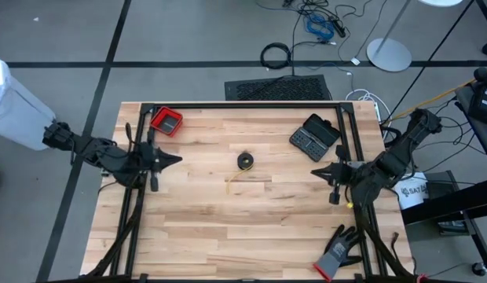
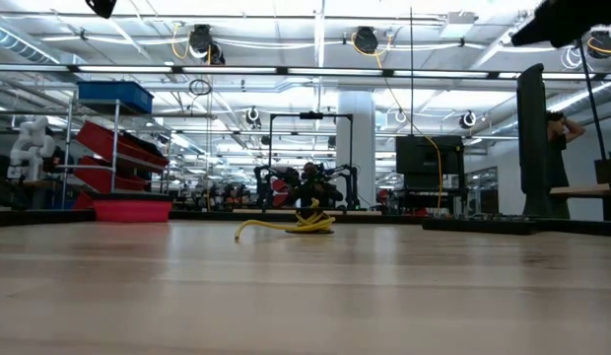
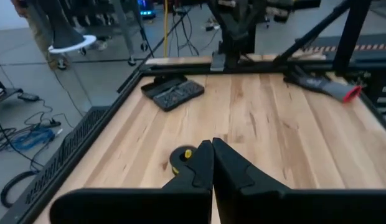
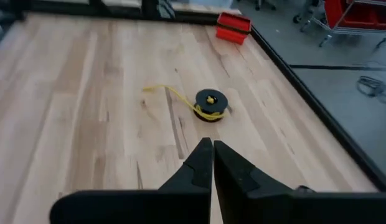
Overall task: Coil cords
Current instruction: Return to Home Position
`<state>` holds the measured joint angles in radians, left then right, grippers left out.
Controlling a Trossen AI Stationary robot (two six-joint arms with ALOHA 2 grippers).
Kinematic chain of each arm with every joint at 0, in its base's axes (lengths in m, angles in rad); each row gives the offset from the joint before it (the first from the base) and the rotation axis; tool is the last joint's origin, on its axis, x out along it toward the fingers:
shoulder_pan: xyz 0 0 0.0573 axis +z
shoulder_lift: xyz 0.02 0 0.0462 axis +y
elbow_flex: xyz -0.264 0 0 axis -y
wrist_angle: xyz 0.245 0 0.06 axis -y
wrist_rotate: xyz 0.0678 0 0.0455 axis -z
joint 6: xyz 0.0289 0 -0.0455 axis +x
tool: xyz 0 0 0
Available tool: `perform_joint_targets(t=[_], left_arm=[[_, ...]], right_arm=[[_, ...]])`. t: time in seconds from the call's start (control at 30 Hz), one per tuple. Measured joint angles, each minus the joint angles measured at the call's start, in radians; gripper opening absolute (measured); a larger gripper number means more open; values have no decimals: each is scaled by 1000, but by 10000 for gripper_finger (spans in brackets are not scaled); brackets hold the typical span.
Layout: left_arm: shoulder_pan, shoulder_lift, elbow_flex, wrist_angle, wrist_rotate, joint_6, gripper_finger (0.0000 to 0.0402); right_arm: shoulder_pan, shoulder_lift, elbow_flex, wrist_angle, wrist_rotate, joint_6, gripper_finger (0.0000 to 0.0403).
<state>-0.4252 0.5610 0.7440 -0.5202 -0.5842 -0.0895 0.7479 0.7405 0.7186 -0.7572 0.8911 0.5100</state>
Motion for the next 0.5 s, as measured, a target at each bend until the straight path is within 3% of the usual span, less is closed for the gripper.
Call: perform_joint_targets(t=[0.3,0.5], left_arm=[[55,-5,-69,28,14,19,2],[128,-25,-164,151,123,59,2]], right_arm=[[0,-250,-222,221,-4,-142,0],[0,-368,-308,343,-35,-239,0]])
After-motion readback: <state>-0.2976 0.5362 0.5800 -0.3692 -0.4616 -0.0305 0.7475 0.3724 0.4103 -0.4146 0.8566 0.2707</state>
